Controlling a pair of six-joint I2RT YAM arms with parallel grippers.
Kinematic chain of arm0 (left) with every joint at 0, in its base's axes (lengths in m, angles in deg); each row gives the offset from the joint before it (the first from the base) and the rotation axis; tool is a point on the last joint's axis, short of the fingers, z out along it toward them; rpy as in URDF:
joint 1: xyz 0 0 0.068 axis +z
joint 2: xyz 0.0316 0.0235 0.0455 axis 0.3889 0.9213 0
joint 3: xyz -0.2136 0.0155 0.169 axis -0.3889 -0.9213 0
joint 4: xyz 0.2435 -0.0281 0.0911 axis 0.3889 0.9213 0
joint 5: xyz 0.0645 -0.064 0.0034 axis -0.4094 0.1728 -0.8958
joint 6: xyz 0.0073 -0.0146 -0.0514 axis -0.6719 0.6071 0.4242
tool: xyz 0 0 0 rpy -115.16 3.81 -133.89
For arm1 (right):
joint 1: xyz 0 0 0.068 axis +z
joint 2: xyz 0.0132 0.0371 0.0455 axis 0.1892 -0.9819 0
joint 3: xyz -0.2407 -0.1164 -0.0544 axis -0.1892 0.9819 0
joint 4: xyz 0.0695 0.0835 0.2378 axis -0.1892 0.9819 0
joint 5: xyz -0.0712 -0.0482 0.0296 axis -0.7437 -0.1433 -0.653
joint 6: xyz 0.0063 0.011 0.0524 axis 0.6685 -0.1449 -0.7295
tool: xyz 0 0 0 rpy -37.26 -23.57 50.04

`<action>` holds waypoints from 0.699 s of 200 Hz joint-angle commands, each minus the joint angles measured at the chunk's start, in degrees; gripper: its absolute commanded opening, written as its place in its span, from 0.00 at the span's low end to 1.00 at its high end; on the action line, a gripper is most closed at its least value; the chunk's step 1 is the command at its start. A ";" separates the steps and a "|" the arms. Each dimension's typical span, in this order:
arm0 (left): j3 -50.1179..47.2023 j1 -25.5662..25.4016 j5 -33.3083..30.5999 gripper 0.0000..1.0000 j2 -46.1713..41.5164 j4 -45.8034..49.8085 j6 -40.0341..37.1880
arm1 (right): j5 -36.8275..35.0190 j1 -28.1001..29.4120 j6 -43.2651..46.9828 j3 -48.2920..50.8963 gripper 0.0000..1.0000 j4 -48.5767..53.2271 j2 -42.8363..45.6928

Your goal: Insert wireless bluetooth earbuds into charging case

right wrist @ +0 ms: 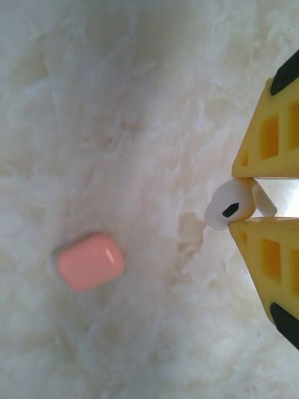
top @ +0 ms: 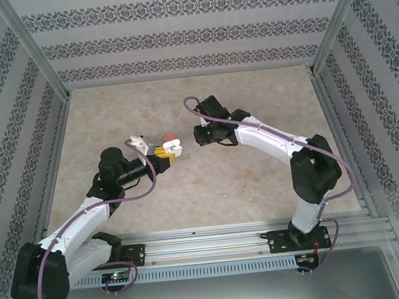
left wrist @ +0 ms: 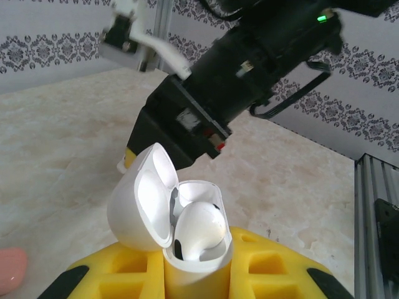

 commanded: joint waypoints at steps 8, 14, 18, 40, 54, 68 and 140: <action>2.37 0.35 2.60 0.00 0.66 -4.70 2.41 | -4.44 2.03 3.78 2.93 0.17 -7.04 7.27; 2.45 0.39 2.63 0.00 0.71 -4.72 2.52 | -4.82 2.31 4.21 3.57 0.17 -7.97 8.45; 2.58 0.37 2.65 0.00 0.75 -4.80 2.58 | -4.94 2.55 4.53 4.03 0.17 -8.59 9.36; 2.94 0.39 2.70 0.00 0.64 -4.56 3.09 | -5.08 3.24 5.34 6.75 0.16 -12.29 13.77; 3.26 0.37 2.87 0.00 0.62 -4.01 3.55 | -4.51 3.45 5.94 8.57 0.16 -14.73 16.51; 3.88 0.42 3.09 0.00 0.62 -3.45 4.18 | -2.75 3.61 6.56 10.25 0.16 -17.25 18.74; 6.40 0.34 5.06 0.00 1.42 -2.86 7.06 | 5.55 6.23 11.31 13.50 0.17 -22.53 23.06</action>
